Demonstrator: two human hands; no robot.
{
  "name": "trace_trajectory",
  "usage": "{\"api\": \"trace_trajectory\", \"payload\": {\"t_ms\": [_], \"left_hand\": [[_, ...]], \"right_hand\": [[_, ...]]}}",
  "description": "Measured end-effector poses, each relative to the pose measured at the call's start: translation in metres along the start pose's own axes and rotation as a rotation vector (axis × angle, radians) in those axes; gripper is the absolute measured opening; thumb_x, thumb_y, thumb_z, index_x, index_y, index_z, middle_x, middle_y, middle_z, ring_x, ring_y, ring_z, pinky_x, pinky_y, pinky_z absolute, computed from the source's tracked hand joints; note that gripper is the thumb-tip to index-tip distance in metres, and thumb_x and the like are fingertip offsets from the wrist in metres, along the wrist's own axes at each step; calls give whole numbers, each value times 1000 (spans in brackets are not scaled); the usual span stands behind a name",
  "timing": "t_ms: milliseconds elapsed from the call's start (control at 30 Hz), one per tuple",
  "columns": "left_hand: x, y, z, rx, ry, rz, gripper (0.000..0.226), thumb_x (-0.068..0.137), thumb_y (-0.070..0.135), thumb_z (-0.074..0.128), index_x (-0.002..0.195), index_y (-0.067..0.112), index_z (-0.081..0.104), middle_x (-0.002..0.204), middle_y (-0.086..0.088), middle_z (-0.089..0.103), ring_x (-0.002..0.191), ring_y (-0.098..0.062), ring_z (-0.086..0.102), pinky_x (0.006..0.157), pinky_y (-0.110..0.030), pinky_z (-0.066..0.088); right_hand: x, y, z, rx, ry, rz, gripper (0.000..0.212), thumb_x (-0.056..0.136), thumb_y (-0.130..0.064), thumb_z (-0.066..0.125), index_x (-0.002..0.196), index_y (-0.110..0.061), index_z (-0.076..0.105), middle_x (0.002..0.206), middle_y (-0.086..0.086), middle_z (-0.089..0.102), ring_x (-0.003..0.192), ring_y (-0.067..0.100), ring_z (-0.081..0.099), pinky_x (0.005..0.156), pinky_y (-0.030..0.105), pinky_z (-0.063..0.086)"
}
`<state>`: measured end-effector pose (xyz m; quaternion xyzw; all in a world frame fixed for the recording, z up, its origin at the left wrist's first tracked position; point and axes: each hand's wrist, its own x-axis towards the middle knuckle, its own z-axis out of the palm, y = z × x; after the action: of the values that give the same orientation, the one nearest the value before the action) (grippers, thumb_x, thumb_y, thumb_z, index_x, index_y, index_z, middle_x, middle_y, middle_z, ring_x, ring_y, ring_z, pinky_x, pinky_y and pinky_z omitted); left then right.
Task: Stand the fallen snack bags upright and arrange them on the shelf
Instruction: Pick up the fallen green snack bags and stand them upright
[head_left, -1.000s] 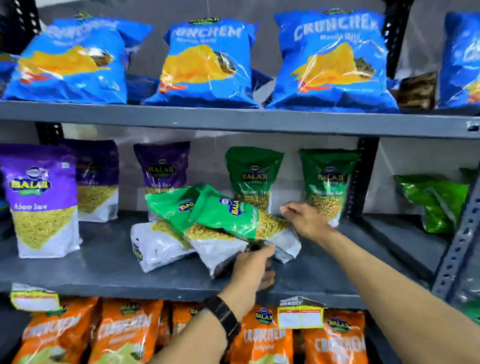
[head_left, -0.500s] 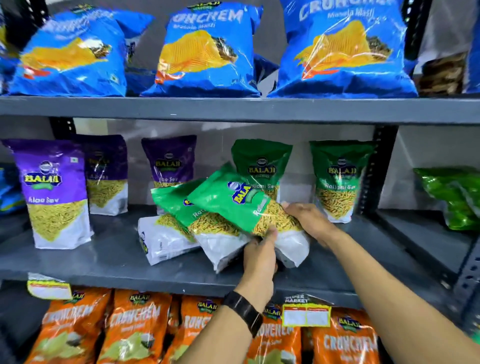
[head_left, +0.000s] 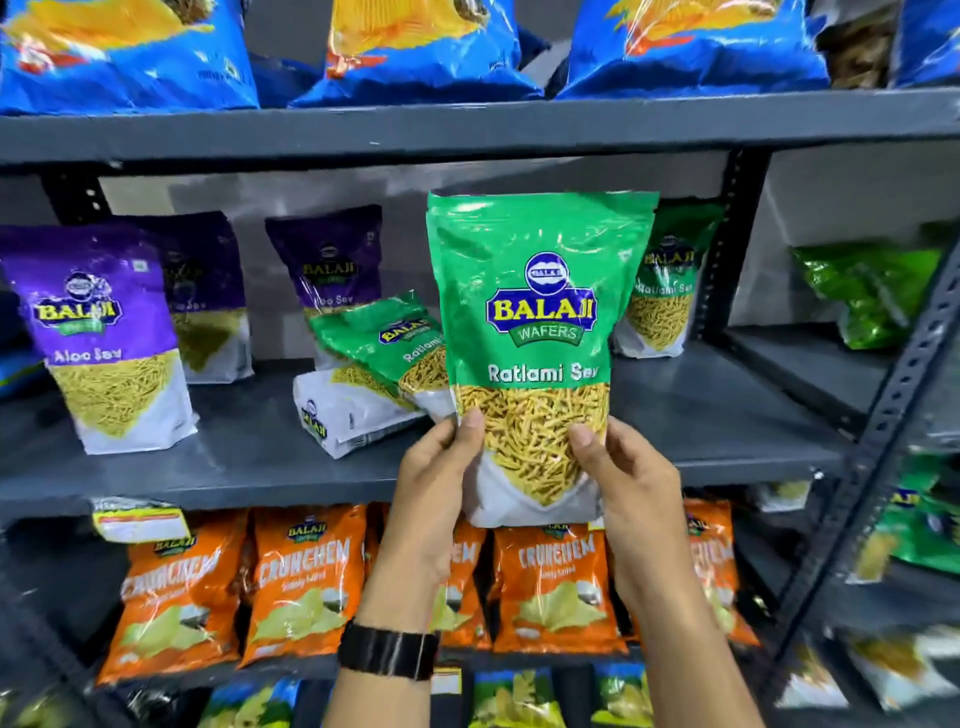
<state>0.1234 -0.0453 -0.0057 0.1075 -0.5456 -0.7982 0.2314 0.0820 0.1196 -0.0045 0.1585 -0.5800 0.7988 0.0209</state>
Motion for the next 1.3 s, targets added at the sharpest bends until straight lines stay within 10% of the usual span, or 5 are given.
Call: {"api": "trace_trajectory", "payload": {"t_ms": [167,400,967,1167,1300], "left_hand": [[-1,-2,-8,-43,-27,25,52,79,48,78,120,15,80,131,-4,78,134,-24,65,124,-55,40],[36,-10,40,121,-108,34,25,105,24,59,93,17,80,86,14,84,85,1,77,76,-13,58],[171,-95,168,477,-203,9,48,93,53,58,105,7,70,102,-3,70,98,-16,59,88,-36,46],[116,-38,140,441,-144,125,49,102,17,65,150,19,57,145,9,61,137,-8,59,110,-23,46],[72,-2,75,516,97,385,32,97,15,70,126,28,73,116,20,76,105,12,71,89,-7,54]], "right_hand": [[-6,4,3,-22,-16,-24,23,94,-24,69,115,-18,77,111,-2,83,107,15,78,94,35,59],[46,0,-28,-117,-82,-83,26,94,-16,72,119,-20,76,115,-2,82,112,18,76,98,37,57],[225,41,-147,-161,-50,33,32,95,0,68,120,-20,66,111,-7,80,116,23,71,89,26,61],[172,28,-109,-448,470,-191,22,90,-12,73,111,-18,69,101,1,74,92,19,70,92,41,57],[153,28,-54,-488,137,-238,21,88,-4,72,89,-24,72,82,-7,73,72,-4,66,73,19,53]]}}
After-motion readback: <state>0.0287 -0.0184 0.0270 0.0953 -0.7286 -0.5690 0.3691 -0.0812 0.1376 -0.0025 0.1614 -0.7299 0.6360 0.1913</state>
